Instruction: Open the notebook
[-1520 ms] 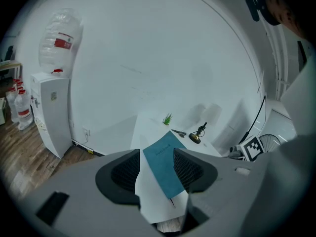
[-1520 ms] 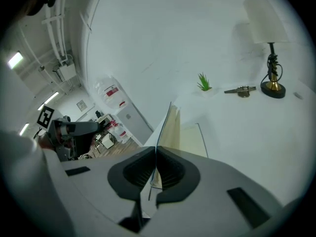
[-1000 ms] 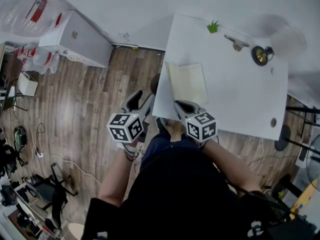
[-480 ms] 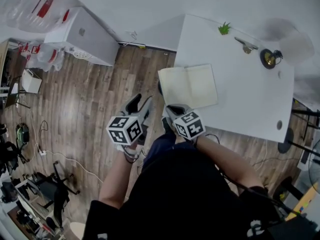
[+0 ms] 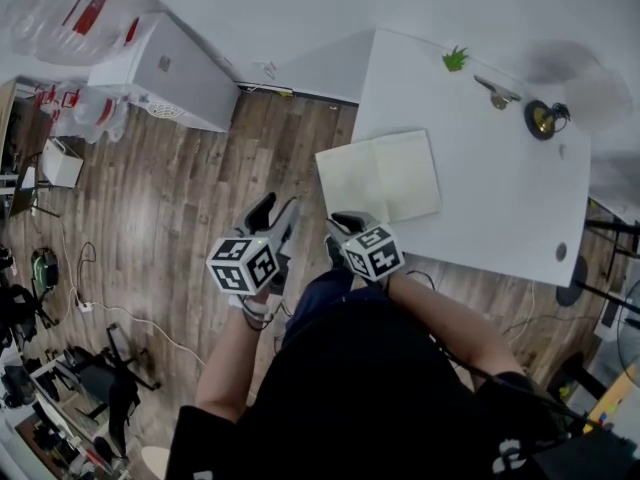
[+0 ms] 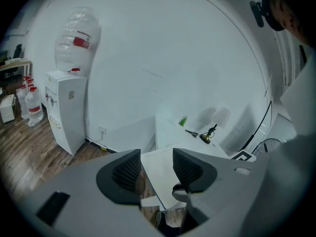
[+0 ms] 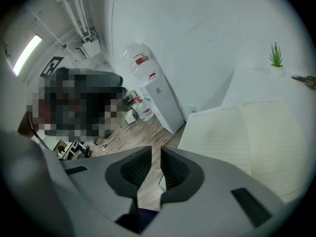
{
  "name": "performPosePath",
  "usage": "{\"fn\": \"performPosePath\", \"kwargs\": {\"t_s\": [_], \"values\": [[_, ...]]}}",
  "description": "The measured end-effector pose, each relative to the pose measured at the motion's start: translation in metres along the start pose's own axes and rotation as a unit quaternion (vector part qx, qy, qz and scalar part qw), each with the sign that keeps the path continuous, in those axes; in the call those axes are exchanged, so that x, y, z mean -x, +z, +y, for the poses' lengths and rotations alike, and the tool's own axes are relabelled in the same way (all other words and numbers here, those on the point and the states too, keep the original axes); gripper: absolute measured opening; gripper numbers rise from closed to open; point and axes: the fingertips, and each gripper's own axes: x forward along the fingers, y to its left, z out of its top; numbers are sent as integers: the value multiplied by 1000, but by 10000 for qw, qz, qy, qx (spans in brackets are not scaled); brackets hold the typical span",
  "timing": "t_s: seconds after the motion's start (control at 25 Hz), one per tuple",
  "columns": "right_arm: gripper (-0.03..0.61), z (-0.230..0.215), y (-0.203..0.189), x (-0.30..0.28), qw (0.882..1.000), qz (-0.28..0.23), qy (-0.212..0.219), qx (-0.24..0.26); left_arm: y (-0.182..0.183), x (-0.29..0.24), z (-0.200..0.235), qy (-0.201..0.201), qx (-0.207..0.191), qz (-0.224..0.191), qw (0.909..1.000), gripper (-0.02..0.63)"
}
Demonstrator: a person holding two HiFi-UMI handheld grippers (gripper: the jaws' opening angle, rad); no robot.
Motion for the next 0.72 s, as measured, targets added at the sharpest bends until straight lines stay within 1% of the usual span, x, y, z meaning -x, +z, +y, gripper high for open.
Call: {"fn": "performPosePath", "kwargs": {"t_s": [0.12,0.24,0.44,0.56,0.72], "values": [[55,-7,13,14,9997,-186,-123,20,3,-4,-6,-62,-15,-41,10000,202],[55,-21,32,34,9982,-502,-296,-101,8,-10,-17,-124,-36,-115,9998,202],[55,-53,70,81,9904,-1153,-683,-323,23,-19,-37,-169,-166,-292,9993,202],[54,-71,95,113,9836,-1520,-898,-371,43,-23,-48,-110,-385,-474,9981,199],[54,-92,138,159,9714,-2049,-1177,-221,88,-24,-60,33,-721,-910,9932,196]]}}
